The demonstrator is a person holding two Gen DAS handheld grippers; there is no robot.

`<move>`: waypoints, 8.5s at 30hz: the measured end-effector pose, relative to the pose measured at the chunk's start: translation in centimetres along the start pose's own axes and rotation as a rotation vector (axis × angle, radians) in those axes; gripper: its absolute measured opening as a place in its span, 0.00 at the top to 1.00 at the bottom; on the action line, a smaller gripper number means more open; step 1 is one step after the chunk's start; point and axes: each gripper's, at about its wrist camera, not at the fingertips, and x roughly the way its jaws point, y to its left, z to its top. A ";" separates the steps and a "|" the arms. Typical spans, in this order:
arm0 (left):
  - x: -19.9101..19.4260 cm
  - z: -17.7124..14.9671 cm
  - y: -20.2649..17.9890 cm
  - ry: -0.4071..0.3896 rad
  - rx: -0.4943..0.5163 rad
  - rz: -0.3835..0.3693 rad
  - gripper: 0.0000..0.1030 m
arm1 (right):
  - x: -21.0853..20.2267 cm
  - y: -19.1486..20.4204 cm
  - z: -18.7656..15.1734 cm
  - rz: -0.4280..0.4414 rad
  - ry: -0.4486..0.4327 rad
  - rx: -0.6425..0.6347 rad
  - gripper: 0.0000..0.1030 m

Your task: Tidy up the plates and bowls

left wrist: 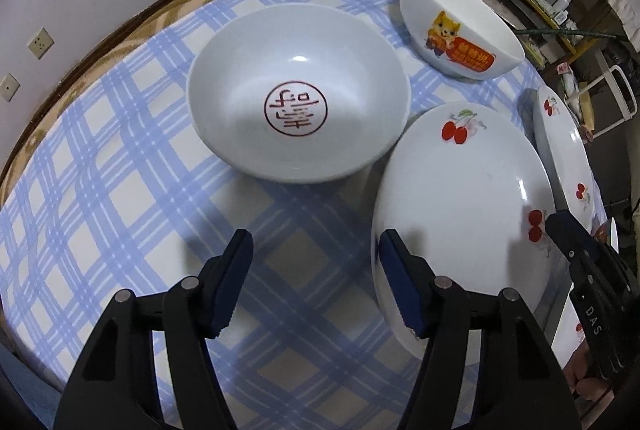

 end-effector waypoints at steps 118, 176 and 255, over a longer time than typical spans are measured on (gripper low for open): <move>-0.2 -8.9 -5.6 0.173 0.248 -0.131 0.79 | -4.4 -2.5 -9.1 -0.018 0.237 0.256 0.84; -0.3 -9.1 -5.3 0.152 0.212 -0.050 0.78 | -3.1 -0.4 -9.1 -0.056 0.260 0.209 0.79; 3.1 -8.6 -27.5 0.181 0.505 -0.115 0.80 | -9.0 -21.8 -14.9 -0.007 0.337 0.676 0.88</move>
